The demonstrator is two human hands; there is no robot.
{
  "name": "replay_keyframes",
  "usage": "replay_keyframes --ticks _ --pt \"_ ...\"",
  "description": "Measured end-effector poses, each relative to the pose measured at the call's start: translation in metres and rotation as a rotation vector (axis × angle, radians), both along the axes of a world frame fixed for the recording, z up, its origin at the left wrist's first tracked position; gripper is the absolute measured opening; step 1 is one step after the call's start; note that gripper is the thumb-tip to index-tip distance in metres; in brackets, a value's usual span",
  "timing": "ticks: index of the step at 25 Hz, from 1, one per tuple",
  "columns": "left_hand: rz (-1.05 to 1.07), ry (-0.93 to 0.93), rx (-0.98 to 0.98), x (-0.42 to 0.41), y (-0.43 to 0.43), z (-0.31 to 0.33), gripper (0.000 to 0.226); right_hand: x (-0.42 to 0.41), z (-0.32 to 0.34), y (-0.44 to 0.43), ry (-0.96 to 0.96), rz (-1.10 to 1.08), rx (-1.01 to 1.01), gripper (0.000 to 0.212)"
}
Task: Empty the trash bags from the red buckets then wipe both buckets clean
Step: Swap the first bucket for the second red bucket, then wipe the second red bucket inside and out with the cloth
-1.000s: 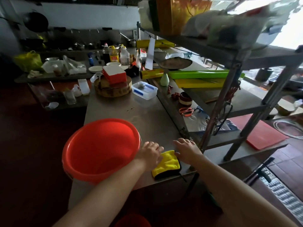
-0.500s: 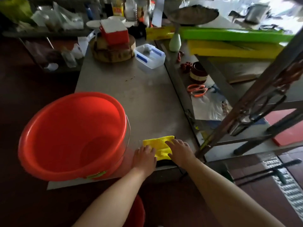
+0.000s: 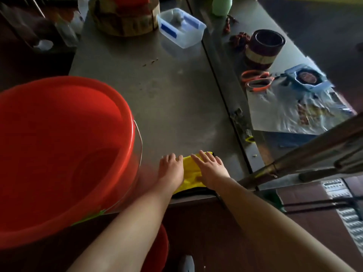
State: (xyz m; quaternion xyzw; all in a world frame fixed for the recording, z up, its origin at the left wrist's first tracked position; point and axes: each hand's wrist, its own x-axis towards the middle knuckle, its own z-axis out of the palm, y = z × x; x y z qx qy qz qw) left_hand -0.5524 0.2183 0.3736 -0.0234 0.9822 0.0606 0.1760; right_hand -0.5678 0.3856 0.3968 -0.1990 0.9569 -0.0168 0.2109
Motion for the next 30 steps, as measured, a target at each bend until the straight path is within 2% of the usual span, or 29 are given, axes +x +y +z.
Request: replay_keyframes --ticks 3,7,11,15,19,23,27,30 --pt "0.09 -0.038 0.018 0.003 0.006 0.003 0.046 0.008 0.005 0.003 -0.006 -0.002 -0.006 0.085" --pt "0.126 -0.062 0.03 0.012 0.011 0.021 0.047 0.023 0.017 0.005 -0.012 -0.008 0.012 0.088" --pt "-0.036 0.101 0.058 0.029 0.013 0.065 0.034 0.04 0.052 0.001 0.052 -0.063 0.02 0.094" --pt "-0.103 0.114 0.16 0.046 0.009 0.14 0.038 0.056 0.115 -0.009 0.062 -0.187 0.016 0.093" --pt "-0.214 0.228 0.278 0.079 -0.018 0.23 0.036 0.088 0.193 -0.021 0.1 -0.291 -0.086 0.073" --pt "-0.32 0.352 0.27 0.108 -0.063 0.305 0.033 0.12 0.263 -0.04 0.241 -0.394 -0.237 0.036" --pt "-0.366 0.497 0.159 0.134 -0.123 0.357 0.028 0.147 0.336 -0.083 0.453 -0.382 -0.339 0.034" --pt "-0.309 0.564 0.144 0.149 -0.173 0.381 0.026 0.161 0.375 -0.128 0.569 -0.279 -0.379 0.03"
